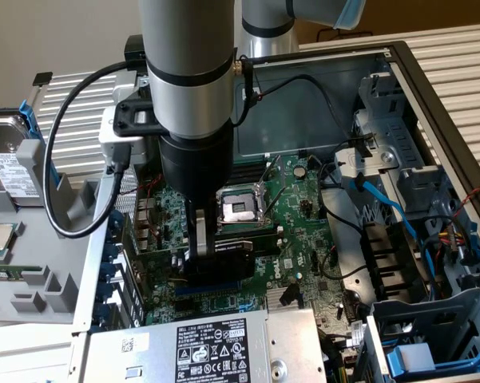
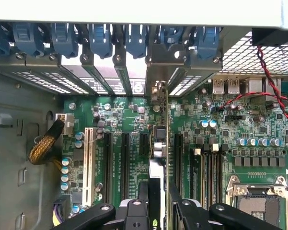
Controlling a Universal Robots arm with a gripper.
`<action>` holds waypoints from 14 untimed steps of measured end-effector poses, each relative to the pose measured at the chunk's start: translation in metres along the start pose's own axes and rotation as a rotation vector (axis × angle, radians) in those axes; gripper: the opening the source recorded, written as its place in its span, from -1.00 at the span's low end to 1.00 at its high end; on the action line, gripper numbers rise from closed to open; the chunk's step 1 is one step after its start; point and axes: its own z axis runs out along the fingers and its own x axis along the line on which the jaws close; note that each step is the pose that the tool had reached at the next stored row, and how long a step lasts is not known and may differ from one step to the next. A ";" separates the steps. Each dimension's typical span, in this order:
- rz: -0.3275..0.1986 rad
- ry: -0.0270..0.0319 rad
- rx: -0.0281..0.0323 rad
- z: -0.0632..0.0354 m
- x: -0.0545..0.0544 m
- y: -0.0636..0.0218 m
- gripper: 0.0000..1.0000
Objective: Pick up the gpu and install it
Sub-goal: 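Insert the gpu into the slot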
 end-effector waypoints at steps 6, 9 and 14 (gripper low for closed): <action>0.018 -0.0012 0.0002 0.0000 0.000 0.0000 -0.46; 0.018 -0.0013 0.0003 0.0000 0.000 0.0000 -0.46; 0.018 -0.0012 0.0003 0.0000 0.000 0.0000 -0.46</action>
